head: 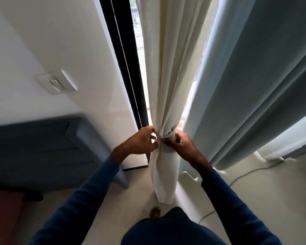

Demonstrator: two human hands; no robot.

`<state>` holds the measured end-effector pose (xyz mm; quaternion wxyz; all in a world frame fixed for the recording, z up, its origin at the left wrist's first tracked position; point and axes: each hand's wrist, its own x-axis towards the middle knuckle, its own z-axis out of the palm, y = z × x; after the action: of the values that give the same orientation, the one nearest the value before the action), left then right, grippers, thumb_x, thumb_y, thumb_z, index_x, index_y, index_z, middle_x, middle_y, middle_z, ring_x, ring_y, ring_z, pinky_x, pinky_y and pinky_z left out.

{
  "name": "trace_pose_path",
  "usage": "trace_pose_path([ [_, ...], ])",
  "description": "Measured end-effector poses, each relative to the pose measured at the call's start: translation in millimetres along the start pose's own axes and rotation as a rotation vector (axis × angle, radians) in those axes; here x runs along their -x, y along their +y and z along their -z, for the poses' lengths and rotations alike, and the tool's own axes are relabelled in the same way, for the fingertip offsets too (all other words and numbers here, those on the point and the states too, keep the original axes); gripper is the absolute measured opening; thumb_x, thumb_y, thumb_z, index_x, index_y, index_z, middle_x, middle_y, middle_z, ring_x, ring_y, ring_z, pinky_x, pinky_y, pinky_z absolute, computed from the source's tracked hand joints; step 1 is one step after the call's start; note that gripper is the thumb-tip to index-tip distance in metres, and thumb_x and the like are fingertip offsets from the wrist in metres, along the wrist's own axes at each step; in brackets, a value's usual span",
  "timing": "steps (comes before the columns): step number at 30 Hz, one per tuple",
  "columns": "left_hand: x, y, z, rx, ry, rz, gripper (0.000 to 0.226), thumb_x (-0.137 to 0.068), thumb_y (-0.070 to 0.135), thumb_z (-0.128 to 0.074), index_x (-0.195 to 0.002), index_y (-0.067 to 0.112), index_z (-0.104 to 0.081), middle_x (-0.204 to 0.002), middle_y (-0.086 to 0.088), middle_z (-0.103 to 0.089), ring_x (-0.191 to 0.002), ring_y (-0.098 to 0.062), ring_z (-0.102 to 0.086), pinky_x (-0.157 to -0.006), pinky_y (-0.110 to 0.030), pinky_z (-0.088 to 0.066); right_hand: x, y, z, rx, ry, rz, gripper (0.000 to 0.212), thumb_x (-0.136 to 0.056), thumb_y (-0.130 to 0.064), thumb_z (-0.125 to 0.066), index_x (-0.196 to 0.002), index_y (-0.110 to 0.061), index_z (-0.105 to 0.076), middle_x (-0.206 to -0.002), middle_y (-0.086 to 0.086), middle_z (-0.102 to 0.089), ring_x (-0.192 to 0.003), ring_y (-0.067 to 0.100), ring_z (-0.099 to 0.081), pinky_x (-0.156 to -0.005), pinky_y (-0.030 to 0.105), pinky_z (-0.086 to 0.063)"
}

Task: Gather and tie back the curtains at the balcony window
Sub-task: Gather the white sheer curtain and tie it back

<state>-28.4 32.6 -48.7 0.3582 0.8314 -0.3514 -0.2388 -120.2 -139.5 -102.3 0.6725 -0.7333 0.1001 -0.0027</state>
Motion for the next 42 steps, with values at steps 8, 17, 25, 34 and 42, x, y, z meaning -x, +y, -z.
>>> trace_pose_path([
  [8,-6,2,-18,0.298,0.203,0.074,0.034,-0.096,0.033,-0.065,-0.126,0.018,-0.064,-0.115,0.001,-0.070,-0.105,-0.015,-0.066,-0.098,-0.035,-0.054,7,-12,15,-0.651,-0.060,-0.149,0.036,-0.090,-0.013,-0.068,-0.124,-0.019,-0.062,-0.112,0.003,-0.070,-0.108,0.018,-0.064,-0.095,0.038,-0.048],
  [17,-15,-5,-9,0.085,0.355,0.191,0.029,-0.086,0.034,-0.076,-0.100,0.009,-0.070,-0.073,0.012,-0.061,-0.066,-0.009,-0.060,-0.054,-0.006,-0.041,27,-17,31,-0.476,0.318,0.013,0.027,-0.092,-0.027,-0.072,-0.106,-0.004,-0.075,-0.091,0.005,-0.070,-0.082,0.016,-0.056,-0.066,0.028,-0.047],
  [25,-16,-9,-14,0.089,0.399,0.342,0.039,-0.081,0.058,-0.071,-0.078,0.020,-0.064,-0.072,0.004,-0.070,-0.063,-0.020,-0.068,-0.066,-0.031,-0.057,65,6,3,0.236,0.294,0.188,0.013,-0.089,-0.028,-0.078,-0.102,-0.027,-0.082,-0.095,-0.007,-0.074,-0.084,0.010,-0.071,-0.073,0.028,-0.057],
  [34,-17,4,-37,0.639,0.358,0.304,0.031,-0.084,0.018,-0.080,-0.106,0.000,-0.069,-0.082,-0.011,-0.071,-0.068,-0.025,-0.070,-0.068,-0.042,-0.062,31,-63,-9,-0.109,0.315,0.179,0.014,-0.091,-0.004,-0.073,-0.104,-0.006,-0.078,-0.098,0.003,-0.079,-0.088,0.021,-0.077,-0.078,0.035,-0.063],
  [42,-12,1,-33,0.439,0.416,0.312,0.012,-0.085,0.011,-0.075,-0.092,0.003,-0.071,-0.073,-0.010,-0.069,-0.058,-0.021,-0.065,-0.062,-0.036,-0.061,14,-62,-22,1.035,0.142,0.215,0.036,-0.092,-0.004,-0.057,-0.117,-0.026,-0.069,-0.119,-0.005,-0.070,-0.100,0.021,-0.069,-0.082,0.032,-0.055],
])
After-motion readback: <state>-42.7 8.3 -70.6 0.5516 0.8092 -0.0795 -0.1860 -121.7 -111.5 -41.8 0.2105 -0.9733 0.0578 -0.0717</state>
